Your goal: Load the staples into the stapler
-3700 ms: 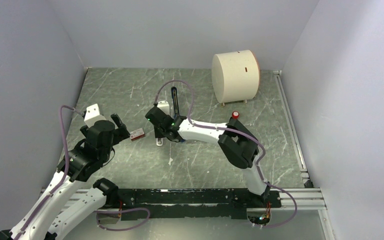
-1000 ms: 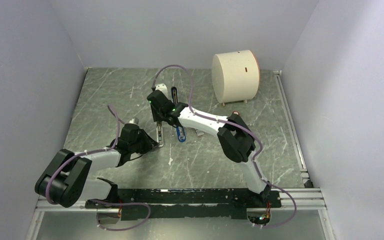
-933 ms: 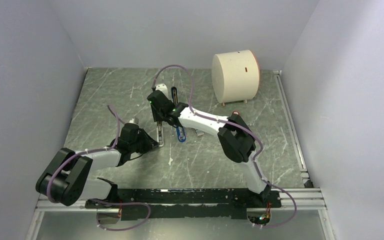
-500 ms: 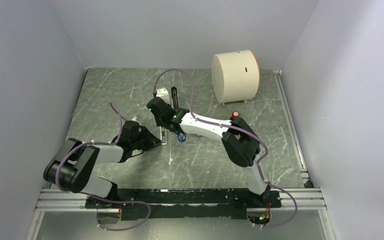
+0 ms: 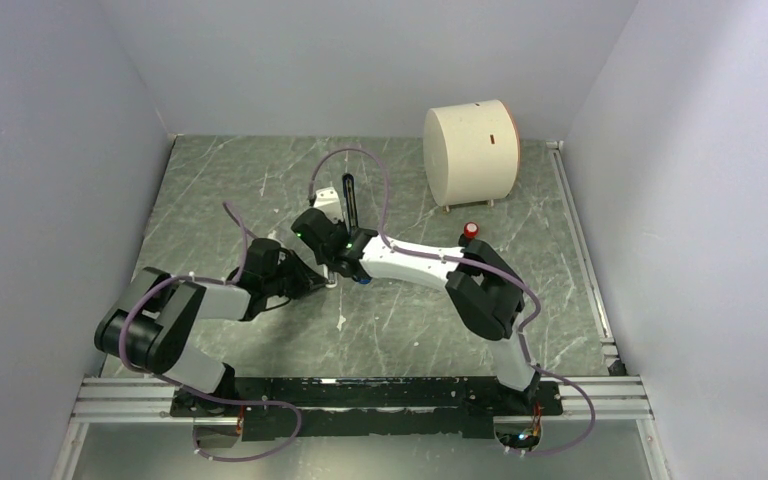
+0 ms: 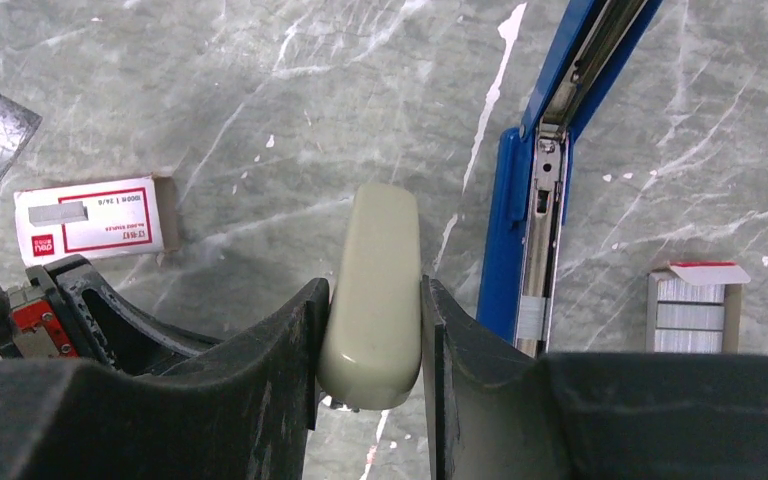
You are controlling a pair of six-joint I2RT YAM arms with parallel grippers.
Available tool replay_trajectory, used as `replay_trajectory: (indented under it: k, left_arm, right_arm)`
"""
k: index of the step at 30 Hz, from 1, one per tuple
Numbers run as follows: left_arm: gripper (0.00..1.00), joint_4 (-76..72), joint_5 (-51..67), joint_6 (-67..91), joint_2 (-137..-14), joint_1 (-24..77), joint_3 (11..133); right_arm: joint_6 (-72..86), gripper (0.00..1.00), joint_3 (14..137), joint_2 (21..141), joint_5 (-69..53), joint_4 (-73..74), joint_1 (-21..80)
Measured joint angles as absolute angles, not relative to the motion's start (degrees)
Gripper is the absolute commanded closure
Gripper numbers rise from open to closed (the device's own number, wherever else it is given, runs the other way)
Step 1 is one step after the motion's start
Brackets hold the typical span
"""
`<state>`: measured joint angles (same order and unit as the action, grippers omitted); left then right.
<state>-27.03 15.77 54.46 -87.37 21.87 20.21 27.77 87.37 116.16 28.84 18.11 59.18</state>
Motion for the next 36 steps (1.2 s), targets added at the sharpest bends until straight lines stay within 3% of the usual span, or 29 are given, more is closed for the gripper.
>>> replay_trajectory:
  k: [21,23,26,29,36]
  left_arm:
    - [0.87,-26.7,14.7,55.2,-86.3,22.2,20.2]
    - [0.86,-26.3,13.7,55.2,-85.3,22.3,19.7]
    - [0.85,-24.8,11.6,55.3,-83.1,22.3,18.6]
    - [0.83,-22.4,9.6,55.3,-80.2,22.3,17.7]
    - [0.81,-15.5,5.1,54.8,-73.1,22.3,16.2]
  right_arm:
    - [34.7,0.88,83.7,119.1,28.5,20.2,62.3]
    - [35.0,0.83,84.1,119.6,28.3,20.5,62.3]
    - [35.3,0.65,84.8,120.5,27.5,21.3,62.3]
    - [35.6,0.54,85.3,120.8,27.2,22.0,62.3]
    - [35.9,0.43,85.4,120.4,23.4,24.1,63.4]
